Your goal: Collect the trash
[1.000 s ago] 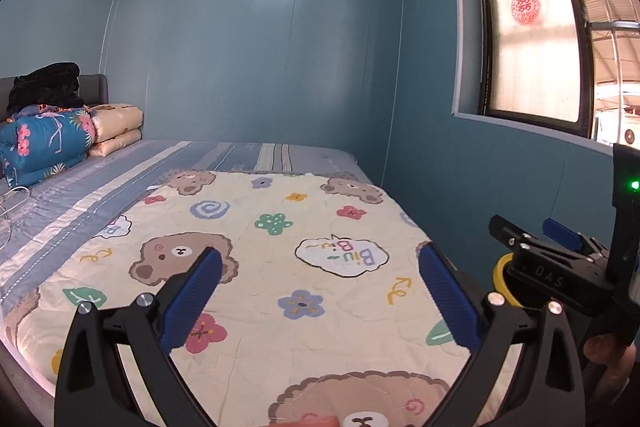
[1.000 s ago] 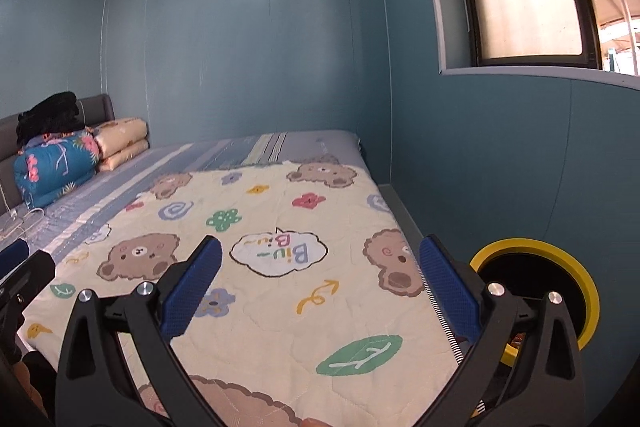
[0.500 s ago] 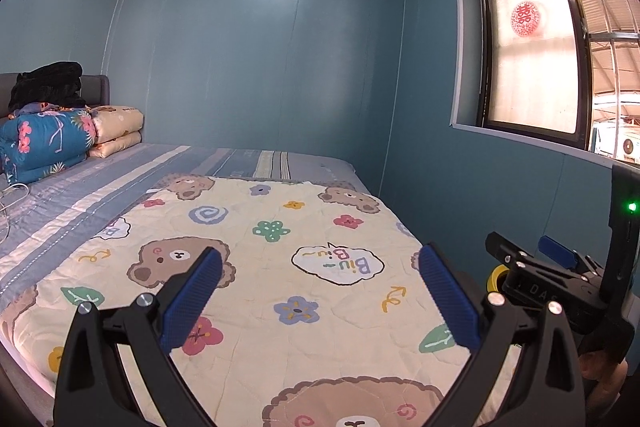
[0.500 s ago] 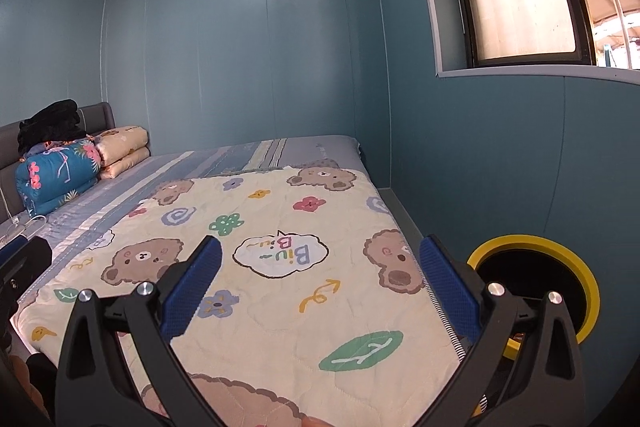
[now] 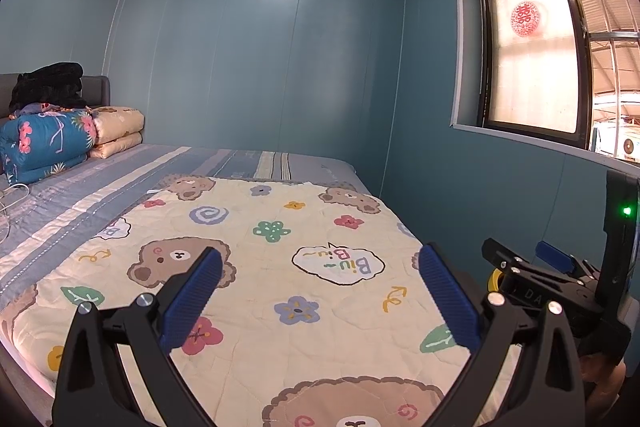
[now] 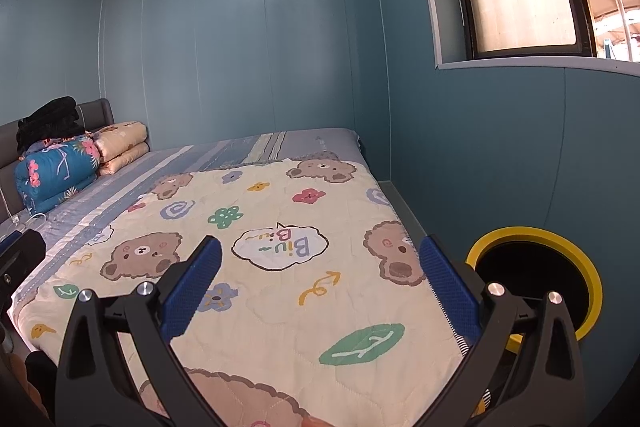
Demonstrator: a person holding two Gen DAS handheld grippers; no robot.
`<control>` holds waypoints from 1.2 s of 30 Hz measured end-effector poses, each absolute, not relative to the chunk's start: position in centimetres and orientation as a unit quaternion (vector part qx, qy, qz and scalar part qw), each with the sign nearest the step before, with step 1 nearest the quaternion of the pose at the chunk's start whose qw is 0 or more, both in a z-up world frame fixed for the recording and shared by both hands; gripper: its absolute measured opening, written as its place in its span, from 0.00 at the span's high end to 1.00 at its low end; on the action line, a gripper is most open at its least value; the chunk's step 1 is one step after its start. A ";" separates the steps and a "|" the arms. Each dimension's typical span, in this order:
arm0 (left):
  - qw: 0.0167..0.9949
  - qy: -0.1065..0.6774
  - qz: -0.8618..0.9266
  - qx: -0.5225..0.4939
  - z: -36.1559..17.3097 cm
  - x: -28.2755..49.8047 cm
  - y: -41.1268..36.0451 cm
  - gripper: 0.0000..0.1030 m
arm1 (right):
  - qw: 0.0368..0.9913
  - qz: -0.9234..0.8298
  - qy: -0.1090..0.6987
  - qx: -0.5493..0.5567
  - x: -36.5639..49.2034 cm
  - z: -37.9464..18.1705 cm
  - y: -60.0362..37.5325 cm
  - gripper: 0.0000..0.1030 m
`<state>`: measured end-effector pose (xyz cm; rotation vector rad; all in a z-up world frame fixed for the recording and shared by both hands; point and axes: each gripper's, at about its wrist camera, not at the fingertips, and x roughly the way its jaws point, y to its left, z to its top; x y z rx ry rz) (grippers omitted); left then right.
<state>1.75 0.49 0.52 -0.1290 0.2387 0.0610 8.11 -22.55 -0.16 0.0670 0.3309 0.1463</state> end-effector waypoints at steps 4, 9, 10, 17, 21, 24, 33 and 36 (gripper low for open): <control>0.990 0.119 0.030 -0.066 0.5 1.7 0.6 0.08 | 0.983 0.075 0.166 0.032 8.3 -0.2 -22.4 0.08; 0.990 0.121 0.029 -0.069 0.5 1.8 0.7 0.08 | 0.982 0.077 0.167 0.033 8.4 -0.3 -22.4 0.08; 0.990 0.121 0.029 -0.069 0.5 1.8 0.7 0.08 | 0.982 0.077 0.168 0.033 8.4 -0.3 -22.4 0.08; 0.989 0.123 0.029 -0.071 0.3 1.8 0.9 0.08 | 0.982 0.078 0.171 0.035 8.6 -0.4 -22.3 0.08; 0.990 0.122 0.029 -0.071 0.3 1.8 1.0 0.08 | 0.981 0.079 0.172 0.035 8.6 -0.4 -22.3 0.08; 0.990 0.122 0.028 -0.071 0.3 1.9 1.0 0.08 | 0.981 0.079 0.172 0.035 8.5 -0.5 -22.3 0.08; 0.989 0.126 0.025 -0.073 0.3 2.1 1.1 0.08 | 0.981 0.079 0.173 0.036 8.5 -0.5 -22.3 0.08; 0.989 0.126 0.025 -0.073 0.3 2.1 1.1 0.08 | 0.981 0.080 0.173 0.036 8.5 -0.6 -22.3 0.08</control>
